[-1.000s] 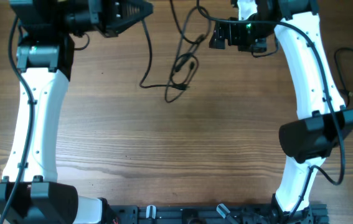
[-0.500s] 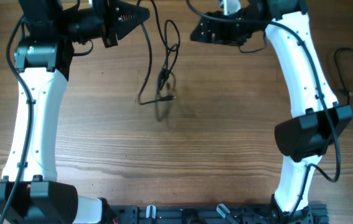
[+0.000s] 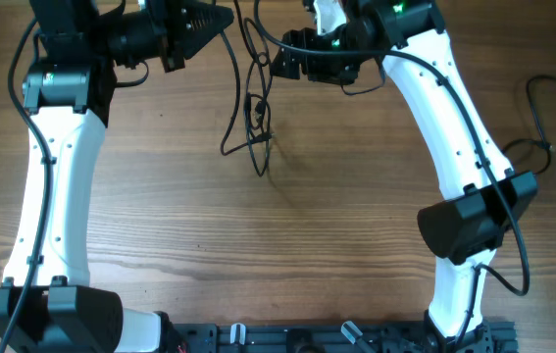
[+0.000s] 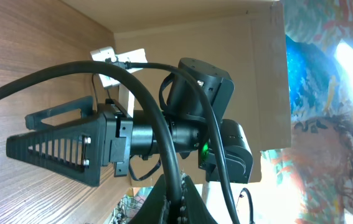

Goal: Untangle cables

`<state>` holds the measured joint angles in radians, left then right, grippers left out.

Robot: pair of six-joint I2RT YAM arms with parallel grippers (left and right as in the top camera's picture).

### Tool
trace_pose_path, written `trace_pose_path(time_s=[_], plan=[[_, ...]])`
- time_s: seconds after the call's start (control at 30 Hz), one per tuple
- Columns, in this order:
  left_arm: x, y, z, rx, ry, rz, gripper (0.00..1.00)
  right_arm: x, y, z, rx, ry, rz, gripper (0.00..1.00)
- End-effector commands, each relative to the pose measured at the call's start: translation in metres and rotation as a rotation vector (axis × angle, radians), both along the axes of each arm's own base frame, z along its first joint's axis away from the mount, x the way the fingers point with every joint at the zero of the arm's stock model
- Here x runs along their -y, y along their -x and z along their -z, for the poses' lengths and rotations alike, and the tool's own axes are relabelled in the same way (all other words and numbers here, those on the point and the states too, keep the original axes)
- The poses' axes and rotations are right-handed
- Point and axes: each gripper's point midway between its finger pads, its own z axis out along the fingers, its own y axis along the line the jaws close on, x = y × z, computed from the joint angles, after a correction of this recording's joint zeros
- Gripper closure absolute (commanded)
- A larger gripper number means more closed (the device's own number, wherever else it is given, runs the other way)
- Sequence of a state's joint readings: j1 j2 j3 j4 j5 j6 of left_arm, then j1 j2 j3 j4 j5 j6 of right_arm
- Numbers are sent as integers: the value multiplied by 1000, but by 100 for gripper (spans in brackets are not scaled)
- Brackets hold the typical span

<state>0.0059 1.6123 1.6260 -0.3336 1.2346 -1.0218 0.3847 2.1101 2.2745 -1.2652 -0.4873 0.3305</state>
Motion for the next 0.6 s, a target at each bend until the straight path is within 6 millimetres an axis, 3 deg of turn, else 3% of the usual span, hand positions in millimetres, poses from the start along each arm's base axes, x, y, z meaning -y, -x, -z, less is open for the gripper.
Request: trace_pose_path(time_s=[0.0, 0.2, 0.37, 0.47, 0.53, 0.57], plan=[[2, 2, -6, 37, -4, 12, 96, -4, -10, 26, -44, 21, 34, 20], [2, 2, -6, 38, -5, 11, 96, -21, -11, 61, -102, -10, 12, 22], [2, 2, -6, 37, -4, 11, 96, -30, -9, 82, -126, -4, 0, 29], [2, 2, -6, 37, -4, 12, 96, -34, -18, 87, -99, -13, 0, 48], [0, 4, -7, 38, 1, 23, 96, -19, -28, 93, -87, 44, 67, 74], [-3, 4, -7, 38, 3, 21, 96, -13, -31, 94, -87, 52, 79, 82]])
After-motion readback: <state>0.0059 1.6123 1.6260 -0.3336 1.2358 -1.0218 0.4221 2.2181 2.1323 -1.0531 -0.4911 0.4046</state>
